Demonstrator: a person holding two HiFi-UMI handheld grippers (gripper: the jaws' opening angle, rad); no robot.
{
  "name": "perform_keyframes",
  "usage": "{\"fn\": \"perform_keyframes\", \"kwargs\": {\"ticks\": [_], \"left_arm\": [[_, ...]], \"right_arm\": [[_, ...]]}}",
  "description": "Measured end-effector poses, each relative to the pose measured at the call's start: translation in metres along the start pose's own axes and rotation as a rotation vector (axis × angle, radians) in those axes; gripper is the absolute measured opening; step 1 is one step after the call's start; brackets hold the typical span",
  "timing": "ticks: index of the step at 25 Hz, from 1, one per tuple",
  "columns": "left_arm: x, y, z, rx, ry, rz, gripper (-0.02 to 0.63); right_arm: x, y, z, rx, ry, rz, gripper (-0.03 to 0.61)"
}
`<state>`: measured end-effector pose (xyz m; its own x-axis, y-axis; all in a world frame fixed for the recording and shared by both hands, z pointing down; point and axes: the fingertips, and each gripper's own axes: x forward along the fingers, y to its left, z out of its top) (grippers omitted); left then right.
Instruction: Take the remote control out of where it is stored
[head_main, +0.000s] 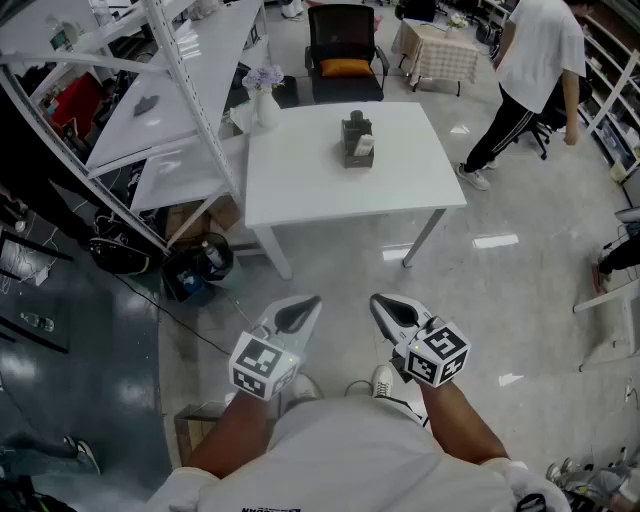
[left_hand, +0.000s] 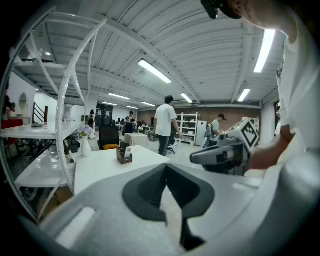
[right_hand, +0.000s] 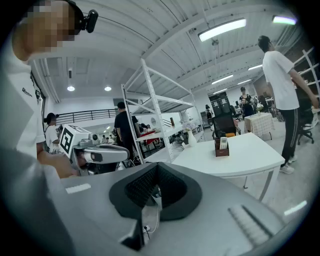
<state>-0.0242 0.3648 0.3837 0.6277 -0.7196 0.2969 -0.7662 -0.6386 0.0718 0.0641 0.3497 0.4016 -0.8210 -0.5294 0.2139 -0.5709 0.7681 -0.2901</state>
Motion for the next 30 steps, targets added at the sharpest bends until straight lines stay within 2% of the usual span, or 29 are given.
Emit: {"fn": "perform_keyframes", "kwargs": {"ticks": [11, 18, 26, 30], "left_arm": [[0.0, 0.004, -0.001, -0.001, -0.005, 0.003, 0.002], [-0.004, 0.004, -0.002, -0.005, -0.003, -0.004, 0.002], [-0.015, 0.013, -0.006, -0.046, -0.011, -0.032, 0.002], [-0.027, 0.026, -0.007, -0.037, -0.014, -0.04, 0.002]], "right_arm": [[0.003, 0.001, 0.0, -0.006, -0.001, 0.001, 0.005], [0.004, 0.009, 0.012, 0.019, -0.067, 0.002, 0.006], [0.013, 0.021, 0.003, 0.03, -0.036, 0.007, 0.006], [0.025, 0.03, 0.003, 0.023, -0.036, -0.012, 0.006]]}}
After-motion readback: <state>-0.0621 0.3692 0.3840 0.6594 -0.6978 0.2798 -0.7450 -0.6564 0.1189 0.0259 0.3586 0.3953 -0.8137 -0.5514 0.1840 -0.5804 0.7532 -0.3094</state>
